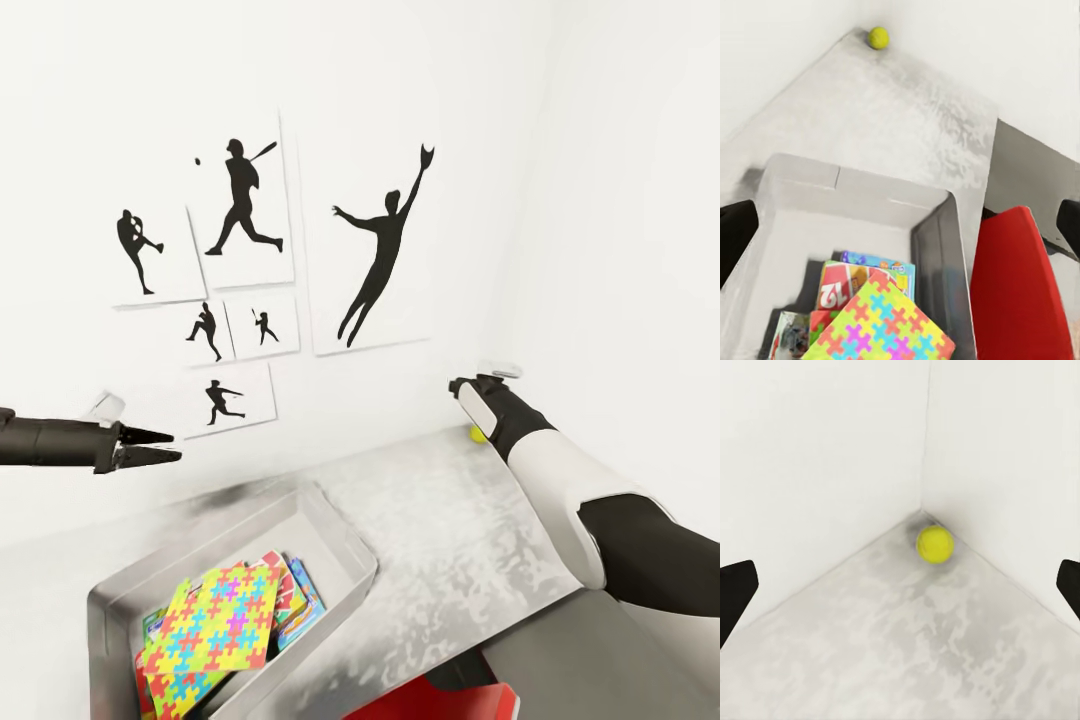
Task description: Put all the toys in the child's room - the three board games (two on the bed and one on the table), the two jigsaw puzzles on the table, and the tennis ball on the table - inside the toy box on the table in the child's room.
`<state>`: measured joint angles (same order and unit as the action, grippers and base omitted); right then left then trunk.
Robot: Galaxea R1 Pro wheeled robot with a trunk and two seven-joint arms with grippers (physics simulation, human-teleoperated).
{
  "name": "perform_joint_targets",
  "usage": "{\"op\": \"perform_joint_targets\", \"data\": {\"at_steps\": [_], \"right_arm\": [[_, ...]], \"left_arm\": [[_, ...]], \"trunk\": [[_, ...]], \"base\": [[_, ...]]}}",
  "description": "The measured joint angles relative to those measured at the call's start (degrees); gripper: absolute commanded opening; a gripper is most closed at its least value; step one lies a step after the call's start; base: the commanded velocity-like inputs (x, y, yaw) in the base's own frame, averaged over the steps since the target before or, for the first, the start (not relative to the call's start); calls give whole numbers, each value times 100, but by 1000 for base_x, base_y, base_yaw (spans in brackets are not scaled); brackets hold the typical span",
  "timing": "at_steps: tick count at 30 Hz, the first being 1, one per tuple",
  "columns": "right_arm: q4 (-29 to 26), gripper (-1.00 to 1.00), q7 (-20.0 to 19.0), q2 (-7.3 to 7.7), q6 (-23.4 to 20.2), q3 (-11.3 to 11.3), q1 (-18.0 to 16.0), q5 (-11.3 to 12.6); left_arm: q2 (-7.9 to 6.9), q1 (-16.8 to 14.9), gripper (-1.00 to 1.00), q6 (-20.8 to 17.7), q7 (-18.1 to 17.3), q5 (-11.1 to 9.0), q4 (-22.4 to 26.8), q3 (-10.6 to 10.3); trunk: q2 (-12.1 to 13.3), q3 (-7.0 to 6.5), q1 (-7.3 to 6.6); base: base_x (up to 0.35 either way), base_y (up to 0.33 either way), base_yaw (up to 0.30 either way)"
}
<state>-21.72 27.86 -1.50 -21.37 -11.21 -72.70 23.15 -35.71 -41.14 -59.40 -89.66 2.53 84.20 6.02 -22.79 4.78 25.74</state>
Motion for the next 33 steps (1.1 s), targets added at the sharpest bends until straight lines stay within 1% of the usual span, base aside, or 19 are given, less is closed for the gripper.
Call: {"op": "perform_joint_targets", "data": {"at_steps": [1,3,6,9,12,13,14,16,17,18,19,21,24,26,28,29,31,32,33], "right_arm": [[0,100,-32,3,0,0,-1,0],[-2,100,-55,3,-1,0,-1,-1],[-6,100,-81,1,-2,0,-1,-2],[-7,100,-89,-3,-7,0,-6,-6],[-37,100,-93,-4,-12,0,-9,-4],[-79,100,-94,-3,-17,-2,-9,-5],[-104,100,-95,-2,-20,-3,-8,-7],[-186,100,-92,1,-39,-7,-6,-9],[-202,100,-92,2,-45,-7,-7,-11],[-224,100,-91,1,-53,-6,-8,-13],[-232,100,-89,-1,-56,-5,-8,-14],[-251,100,-85,-3,-63,-3,-9,-15],[-259,100,-82,-8,-66,-1,-10,-16],[-262,100,-84,-4,-65,-4,-10,-17],[-263,100,-87,4,-65,-5,-10,-14],[-263,100,-88,10,-66,-3,-10,-12],[-264,100,-91,14,-65,-2,-10,-11],[-264,100,-93,18,-66,-1,-10,-10],[-264,100,-95,19,-66,-1,-10,-10]], "left_arm": [[-131,94,100,0,0,6,-1,20],[-263,205,100,0,1,10,-4,34],[-562,479,100,33,4,53,-47,93],[-739,624,100,64,11,165,-214,240],[-832,690,100,105,19,321,-609,546],[-854,707,100,162,20,383,-850,747],[-863,713,100,206,20,403,-993,860],[-882,728,100,448,19,445,-1552,1318],[-885,730,100,518,18,441,-1691,1442],[-892,733,100,630,18,439,-1914,1675],[-896,734,100,679,18,435,-2014,1797],[-903,740,100,807,17,433,-2248,2204],[-909,745,100,889,17,420,-2351,2438],[-922,746,100,914,17,377,-2381,2546],[-940,746,100,916,11,218,-2387,2620],[-952,745,100,907,3,36,-2381,2653],[-976,746,100,893,-7,-203,-2358,2677],[-1032,747,100,863,-8,-491,-2317,2682],[-1069,749,100,834,-8,-648,-2286,2678]], "trunk": [[0,1,0],[0,2,0],[0,3,0],[0,3,0],[0,3,0],[0,3,0],[0,3,0],[0,3,0],[0,3,0],[0,3,0],[0,3,0],[0,3,0],[0,3,0],[0,3,0],[0,3,0],[0,3,0],[0,3,0],[0,3,0],[0,3,0]], "base": [[0,0,0],[0,0,0],[0,0,0],[0,0,0],[0,0,0],[0,0,0],[0,0,0],[0,0,0],[0,0,0],[0,0,0],[0,0,0],[0,0,0],[0,0,0],[0,0,0],[0,0,0],[0,0,0],[0,0,0],[0,0,0],[0,0,0]]}}
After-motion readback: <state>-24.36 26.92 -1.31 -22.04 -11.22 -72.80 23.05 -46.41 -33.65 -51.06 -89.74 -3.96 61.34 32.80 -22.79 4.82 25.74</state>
